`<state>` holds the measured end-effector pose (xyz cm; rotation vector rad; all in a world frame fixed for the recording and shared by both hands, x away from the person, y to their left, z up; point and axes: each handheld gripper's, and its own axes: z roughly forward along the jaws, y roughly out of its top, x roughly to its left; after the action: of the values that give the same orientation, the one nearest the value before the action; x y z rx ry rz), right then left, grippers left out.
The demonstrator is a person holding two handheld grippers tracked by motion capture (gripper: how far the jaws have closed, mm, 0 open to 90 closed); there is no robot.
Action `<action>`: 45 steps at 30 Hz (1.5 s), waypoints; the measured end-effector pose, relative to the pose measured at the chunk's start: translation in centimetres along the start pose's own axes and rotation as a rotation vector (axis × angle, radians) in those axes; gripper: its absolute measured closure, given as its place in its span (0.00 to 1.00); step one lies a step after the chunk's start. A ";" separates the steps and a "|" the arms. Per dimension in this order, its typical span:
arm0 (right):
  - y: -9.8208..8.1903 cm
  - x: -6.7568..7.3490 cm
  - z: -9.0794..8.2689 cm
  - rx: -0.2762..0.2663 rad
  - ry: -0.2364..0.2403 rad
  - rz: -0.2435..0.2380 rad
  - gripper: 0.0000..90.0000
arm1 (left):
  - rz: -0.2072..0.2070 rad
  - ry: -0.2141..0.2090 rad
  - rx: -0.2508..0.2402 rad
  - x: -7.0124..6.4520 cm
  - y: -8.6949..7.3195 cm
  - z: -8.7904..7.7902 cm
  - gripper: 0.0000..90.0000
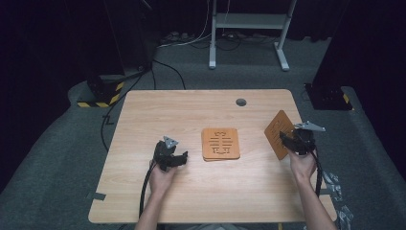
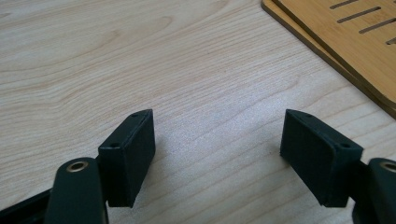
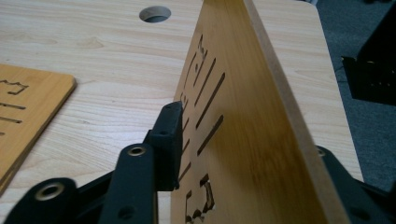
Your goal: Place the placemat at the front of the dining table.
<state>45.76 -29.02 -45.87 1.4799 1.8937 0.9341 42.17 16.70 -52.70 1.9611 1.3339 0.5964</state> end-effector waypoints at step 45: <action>-1.9 1.2 -1.2 0.001 0.138 0.025 0.47 | -0.002 0.001 0.000 0.0 0.0 0.0 0.29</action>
<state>43.44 -28.40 -46.61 1.4763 1.9764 1.0721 42.16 16.68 -52.70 1.9597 1.3364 0.5958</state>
